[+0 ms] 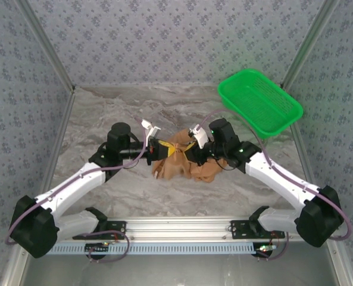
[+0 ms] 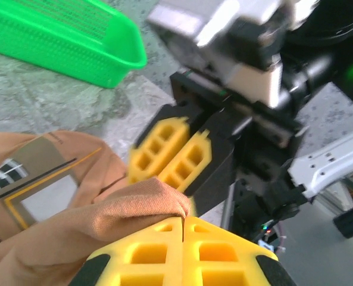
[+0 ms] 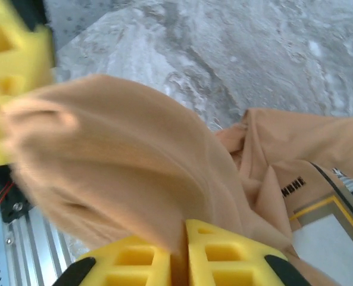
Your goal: Fold the inside-out t-shirt
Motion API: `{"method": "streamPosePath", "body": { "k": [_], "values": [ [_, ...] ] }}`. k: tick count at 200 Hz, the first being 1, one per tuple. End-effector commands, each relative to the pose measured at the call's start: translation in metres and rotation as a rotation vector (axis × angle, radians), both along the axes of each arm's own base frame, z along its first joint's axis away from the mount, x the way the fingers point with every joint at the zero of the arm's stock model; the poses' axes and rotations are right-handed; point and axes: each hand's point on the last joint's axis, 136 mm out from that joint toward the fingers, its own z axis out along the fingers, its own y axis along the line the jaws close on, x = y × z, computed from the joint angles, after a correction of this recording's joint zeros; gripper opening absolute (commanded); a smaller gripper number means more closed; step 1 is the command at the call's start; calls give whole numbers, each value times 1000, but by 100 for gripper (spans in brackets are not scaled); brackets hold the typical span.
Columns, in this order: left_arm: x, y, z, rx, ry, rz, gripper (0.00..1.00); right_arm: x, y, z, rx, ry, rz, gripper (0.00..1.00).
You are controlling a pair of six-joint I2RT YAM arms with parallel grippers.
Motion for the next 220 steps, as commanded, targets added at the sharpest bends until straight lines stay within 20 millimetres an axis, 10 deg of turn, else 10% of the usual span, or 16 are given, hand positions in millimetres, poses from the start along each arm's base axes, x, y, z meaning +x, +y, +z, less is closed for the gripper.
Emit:
{"method": "streamPosePath", "body": {
  "k": [1, 64, 79, 122, 172, 220],
  "values": [
    [15, 9, -6, 80, -49, 106, 0, -13, 3, 31, 144, 20, 62, 4],
    [51, 36, -39, 246, 4, 366, 0, -4, 3, 56, 412, 115, -34, 0],
    [54, 41, -45, 294, 32, 400, 19, 7, 5, 65, 490, 124, -85, 0],
    [32, 49, -29, 316, -26, 448, 46, 22, 14, 64, 539, 194, -186, 0],
    [-4, 24, 4, 197, -111, 250, 49, 25, 20, 62, 540, 228, -213, 0],
    [7, 9, -3, 254, -112, 210, 46, 24, 18, 64, 539, 227, -223, 0]
  ]
}}
